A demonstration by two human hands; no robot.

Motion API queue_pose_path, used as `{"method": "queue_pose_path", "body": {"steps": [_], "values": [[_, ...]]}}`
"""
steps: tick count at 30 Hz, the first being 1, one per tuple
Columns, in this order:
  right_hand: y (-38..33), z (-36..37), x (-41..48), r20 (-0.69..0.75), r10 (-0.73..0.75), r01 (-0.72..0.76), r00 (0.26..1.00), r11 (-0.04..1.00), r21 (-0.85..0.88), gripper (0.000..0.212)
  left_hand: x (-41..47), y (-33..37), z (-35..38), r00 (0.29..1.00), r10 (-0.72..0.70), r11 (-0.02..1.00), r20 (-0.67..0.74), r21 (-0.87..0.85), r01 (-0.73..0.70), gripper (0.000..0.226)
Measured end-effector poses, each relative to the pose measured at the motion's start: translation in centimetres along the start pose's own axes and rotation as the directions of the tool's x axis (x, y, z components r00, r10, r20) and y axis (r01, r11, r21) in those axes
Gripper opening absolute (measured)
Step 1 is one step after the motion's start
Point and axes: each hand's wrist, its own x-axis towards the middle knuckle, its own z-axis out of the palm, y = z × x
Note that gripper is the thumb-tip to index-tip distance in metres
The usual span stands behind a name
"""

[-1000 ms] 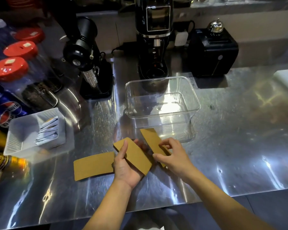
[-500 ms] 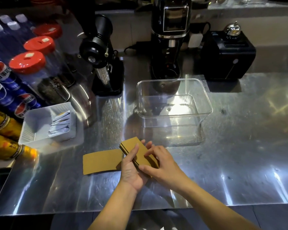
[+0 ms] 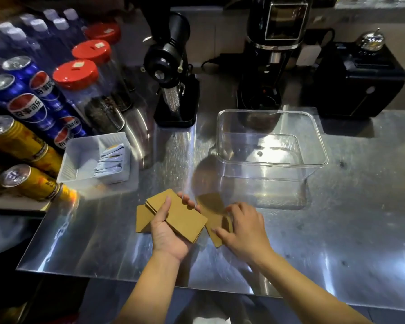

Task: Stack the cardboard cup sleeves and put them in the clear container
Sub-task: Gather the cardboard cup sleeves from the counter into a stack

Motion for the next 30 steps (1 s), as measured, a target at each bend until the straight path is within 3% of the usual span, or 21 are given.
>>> {"method": "queue_pose_path", "body": {"steps": [4,8,17,22,27,30], "values": [[-0.1,1.5,-0.6,0.080,-0.068,0.080,0.995,0.984,-0.157,0.068,-0.1,0.2,-0.3,1.000,0.018,1.000,-0.006,0.005,-0.018,0.027],[0.0,1.6,-0.7,-0.011,-0.154,0.146,0.988,0.959,-0.243,0.046,-0.3,-0.1,-0.7,0.999,0.031,0.999,-0.033,0.043,-0.030,0.032],[1.2,-0.3,0.4,-0.030,0.028,-0.032,0.999,0.986,-0.164,0.030,-0.1,-1.3,0.1,0.998,-0.023,0.997,-0.063,0.068,0.028,0.034],[2.5,-1.3,0.1,-0.005,0.030,-0.030,1.000,0.961,-0.276,0.033,0.3,-2.3,0.3,0.993,-0.077,0.992,-0.085,0.092,0.085,0.038],[3.0,-1.9,0.0,0.018,0.052,-0.047,0.998,0.976,-0.212,0.037,0.5,-3.6,1.1,0.986,-0.158,0.980,-0.055,0.115,0.163,0.036],[3.6,-2.5,-0.3,-0.031,0.143,-0.140,0.989,0.988,0.064,0.037,0.4,-4.0,1.5,0.983,-0.174,0.972,-0.063,0.145,0.182,0.036]]}}
